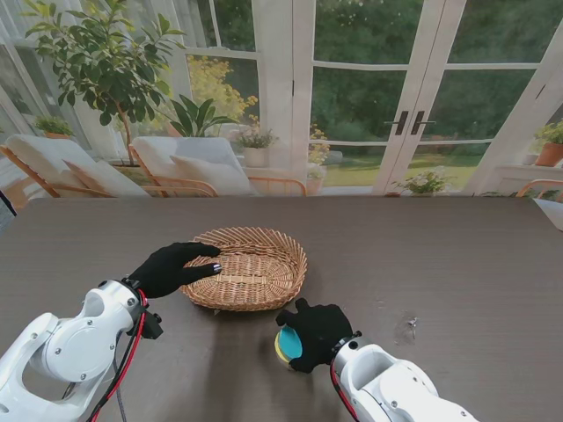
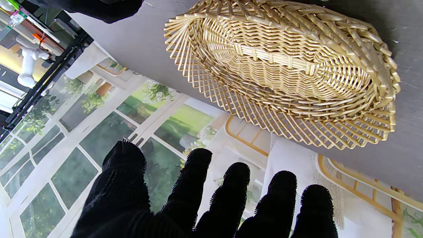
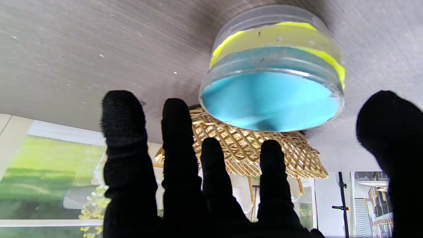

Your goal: Stack culture dishes into a storage basket

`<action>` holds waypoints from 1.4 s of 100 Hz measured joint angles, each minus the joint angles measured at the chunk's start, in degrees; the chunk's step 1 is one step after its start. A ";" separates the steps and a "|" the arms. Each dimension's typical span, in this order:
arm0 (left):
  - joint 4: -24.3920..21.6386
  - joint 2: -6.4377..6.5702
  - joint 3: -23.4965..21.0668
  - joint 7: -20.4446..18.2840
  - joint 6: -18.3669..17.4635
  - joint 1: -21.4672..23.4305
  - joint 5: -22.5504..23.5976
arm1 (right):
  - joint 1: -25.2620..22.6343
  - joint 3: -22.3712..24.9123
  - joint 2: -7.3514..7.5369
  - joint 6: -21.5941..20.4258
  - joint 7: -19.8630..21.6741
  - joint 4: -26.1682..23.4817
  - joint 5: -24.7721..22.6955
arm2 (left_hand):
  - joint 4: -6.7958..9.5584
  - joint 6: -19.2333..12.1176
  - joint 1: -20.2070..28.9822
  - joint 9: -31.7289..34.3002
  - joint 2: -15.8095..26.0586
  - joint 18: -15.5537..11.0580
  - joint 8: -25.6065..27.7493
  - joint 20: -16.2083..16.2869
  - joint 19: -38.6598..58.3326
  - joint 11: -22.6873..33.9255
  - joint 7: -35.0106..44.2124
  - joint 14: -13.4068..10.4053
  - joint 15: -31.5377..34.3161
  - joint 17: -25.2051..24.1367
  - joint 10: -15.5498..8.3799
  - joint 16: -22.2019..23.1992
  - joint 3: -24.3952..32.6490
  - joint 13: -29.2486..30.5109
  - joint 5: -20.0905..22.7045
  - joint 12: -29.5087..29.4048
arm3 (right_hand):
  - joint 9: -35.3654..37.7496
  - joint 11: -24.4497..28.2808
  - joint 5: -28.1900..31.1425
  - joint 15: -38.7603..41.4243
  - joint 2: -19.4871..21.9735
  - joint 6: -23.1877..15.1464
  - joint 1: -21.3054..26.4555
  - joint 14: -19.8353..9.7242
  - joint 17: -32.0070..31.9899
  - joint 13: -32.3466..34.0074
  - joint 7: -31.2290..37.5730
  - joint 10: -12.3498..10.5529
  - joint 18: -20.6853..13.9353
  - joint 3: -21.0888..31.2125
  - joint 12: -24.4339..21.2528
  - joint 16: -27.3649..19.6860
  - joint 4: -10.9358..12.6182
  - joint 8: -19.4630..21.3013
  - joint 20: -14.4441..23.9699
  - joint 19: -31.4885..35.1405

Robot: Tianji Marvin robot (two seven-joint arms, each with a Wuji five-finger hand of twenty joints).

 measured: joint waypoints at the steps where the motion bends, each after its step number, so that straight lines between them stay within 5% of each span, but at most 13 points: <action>1: 0.00 0.00 0.01 -0.01 0.02 -0.01 0.00 | -0.02 0.02 0.00 0.00 0.01 -0.05 -0.01 | 0.00 0.00 0.00 0.05 0.00 0.00 0.00 0.00 0.00 0.00 0.00 0.00 0.00 0.00 0.00 0.00 0.00 0.00 0.00 0.00 | 0.00 0.00 0.00 -1.18 0.29 0.01 -0.12 0.17 0.00 0.00 -0.05 -0.05 0.00 0.12 -0.03 -0.67 0.01 0.00 0.00 -0.15; 22: 0.01 0.04 0.06 -0.14 0.19 -0.06 -0.08 | -0.91 1.28 -0.01 -0.79 1.12 -1.32 0.02 | 0.00 0.09 0.00 0.60 0.00 0.00 0.00 0.00 0.00 0.00 0.00 0.00 0.00 0.00 0.04 0.00 0.00 0.01 0.00 0.00 | 0.00 -1.69 0.00 -15.13 1.34 0.03 -0.16 2.34 -0.01 -3.60 -0.75 -0.59 1.02 -0.10 -0.86 -7.37 0.58 0.00 -0.19 -9.51; 39: 0.03 0.06 0.12 -0.18 0.20 -0.11 -0.12 | -1.13 1.61 0.06 -1.80 2.46 -1.96 0.10 | 0.00 0.10 0.00 0.60 0.00 0.00 0.00 0.00 0.00 0.00 0.00 0.00 0.00 0.00 0.07 0.00 0.00 0.01 0.01 0.00 | -0.65 -4.91 0.00 -24.50 0.84 0.03 -0.36 3.96 -0.02 -6.88 -1.85 -0.61 3.55 -0.10 -2.25 -11.66 0.58 0.00 -4.25 -19.02; 109: -0.01 0.09 0.08 -0.47 0.42 -0.12 -0.33 | 3.00 -1.95 0.45 -2.77 4.35 1.20 1.59 | 0.00 0.12 0.00 1.15 0.03 0.00 0.00 0.00 0.00 0.00 0.00 0.00 0.00 0.00 0.38 0.00 0.00 0.03 0.66 0.00 | -2.15 -6.67 0.00 -27.61 -10.18 -0.70 -1.03 5.26 -0.03 -8.18 -5.31 -1.07 7.34 0.22 -2.45 -13.27 0.58 -0.54 -5.35 -22.56; 140: 0.00 0.12 0.08 -0.72 0.51 -0.17 -0.44 | 5.25 -4.08 0.57 -2.96 3.64 3.47 2.30 | 0.00 0.12 0.00 1.16 0.03 0.00 0.00 0.00 0.00 0.01 0.00 0.00 0.00 0.00 0.42 0.00 0.00 0.03 0.77 0.00 | -3.58 -5.70 0.00 -27.61 -11.07 -1.43 -1.00 5.29 -0.03 -8.18 -5.90 -1.42 8.16 0.32 -2.45 -13.27 0.58 0.95 -5.35 -22.56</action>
